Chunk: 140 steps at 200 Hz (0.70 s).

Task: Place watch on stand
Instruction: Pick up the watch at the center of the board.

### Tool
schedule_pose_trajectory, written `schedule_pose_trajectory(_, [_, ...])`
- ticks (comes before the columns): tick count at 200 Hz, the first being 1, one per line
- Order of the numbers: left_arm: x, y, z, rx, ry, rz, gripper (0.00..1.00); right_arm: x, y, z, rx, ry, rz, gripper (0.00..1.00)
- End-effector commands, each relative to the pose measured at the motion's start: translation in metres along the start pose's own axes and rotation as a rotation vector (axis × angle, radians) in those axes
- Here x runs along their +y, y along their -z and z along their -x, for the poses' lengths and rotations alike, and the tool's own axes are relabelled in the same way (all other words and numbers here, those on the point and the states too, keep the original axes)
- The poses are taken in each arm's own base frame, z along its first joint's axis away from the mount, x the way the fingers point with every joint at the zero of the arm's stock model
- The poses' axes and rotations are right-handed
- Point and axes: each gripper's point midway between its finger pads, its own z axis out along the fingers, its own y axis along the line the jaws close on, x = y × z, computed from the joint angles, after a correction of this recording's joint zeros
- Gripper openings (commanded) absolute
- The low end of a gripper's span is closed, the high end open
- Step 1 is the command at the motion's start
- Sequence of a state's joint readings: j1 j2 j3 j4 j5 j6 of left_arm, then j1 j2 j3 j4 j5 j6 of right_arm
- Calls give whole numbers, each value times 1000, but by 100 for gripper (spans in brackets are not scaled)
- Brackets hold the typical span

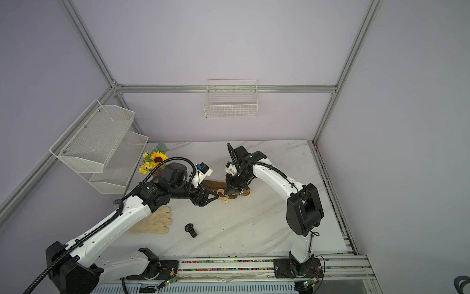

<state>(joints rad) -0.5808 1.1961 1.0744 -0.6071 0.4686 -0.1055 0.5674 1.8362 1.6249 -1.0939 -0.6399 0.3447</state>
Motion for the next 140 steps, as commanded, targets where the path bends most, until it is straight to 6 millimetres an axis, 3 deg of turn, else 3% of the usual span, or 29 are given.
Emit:
schedule_pose_trajectory(1, [-6, 0, 22, -41, -95, -11, 71, 6, -3, -14, 65, 8, 42, 0])
schedule_pose_trajectory(89, [-37, -41, 21, 70, -156, -153, 67, 1, -17, -27, 111, 19, 27, 0])
schedule_pose_trajectory(140, [-47, -44, 3, 131, -157, -187, 63, 1, -16, -27, 117, 33, 22, 0])
